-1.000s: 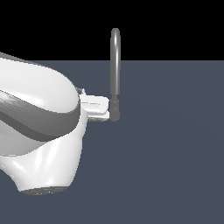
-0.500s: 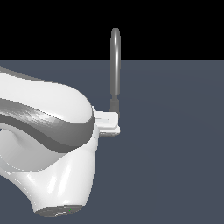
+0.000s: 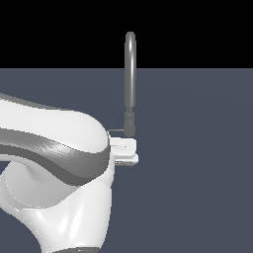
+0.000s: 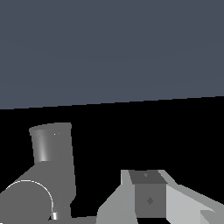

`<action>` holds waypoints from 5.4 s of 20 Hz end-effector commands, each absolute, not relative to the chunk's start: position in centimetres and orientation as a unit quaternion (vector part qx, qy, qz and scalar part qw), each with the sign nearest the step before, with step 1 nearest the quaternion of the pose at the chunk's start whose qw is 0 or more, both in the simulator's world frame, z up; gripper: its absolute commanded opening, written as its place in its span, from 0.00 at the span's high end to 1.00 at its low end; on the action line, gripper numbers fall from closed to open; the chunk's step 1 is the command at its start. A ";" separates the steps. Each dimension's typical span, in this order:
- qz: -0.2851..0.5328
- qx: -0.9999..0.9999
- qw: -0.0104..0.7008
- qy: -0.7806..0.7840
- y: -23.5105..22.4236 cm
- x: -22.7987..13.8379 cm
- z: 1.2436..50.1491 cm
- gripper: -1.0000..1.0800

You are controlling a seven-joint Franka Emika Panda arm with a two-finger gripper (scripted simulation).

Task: Turn on the faucet by rotating a designated handle.

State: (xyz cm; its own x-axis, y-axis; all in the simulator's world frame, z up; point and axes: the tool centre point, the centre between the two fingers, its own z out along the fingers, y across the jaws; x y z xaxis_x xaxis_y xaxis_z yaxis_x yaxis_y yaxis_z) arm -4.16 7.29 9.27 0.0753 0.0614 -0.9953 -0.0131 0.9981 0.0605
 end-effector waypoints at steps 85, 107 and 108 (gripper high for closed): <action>0.001 0.002 0.701 0.713 -2.9 -4.7 14.4 1.00; -0.005 0.006 0.707 0.707 -6.3 -4.7 10.4 1.00; -0.007 0.007 0.707 0.707 -6.7 -4.7 10.1 1.00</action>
State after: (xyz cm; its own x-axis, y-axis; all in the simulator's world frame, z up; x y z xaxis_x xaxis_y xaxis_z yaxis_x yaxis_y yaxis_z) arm -4.35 -6.58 13.72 0.0684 0.0098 -0.9976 0.0181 0.9998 0.0110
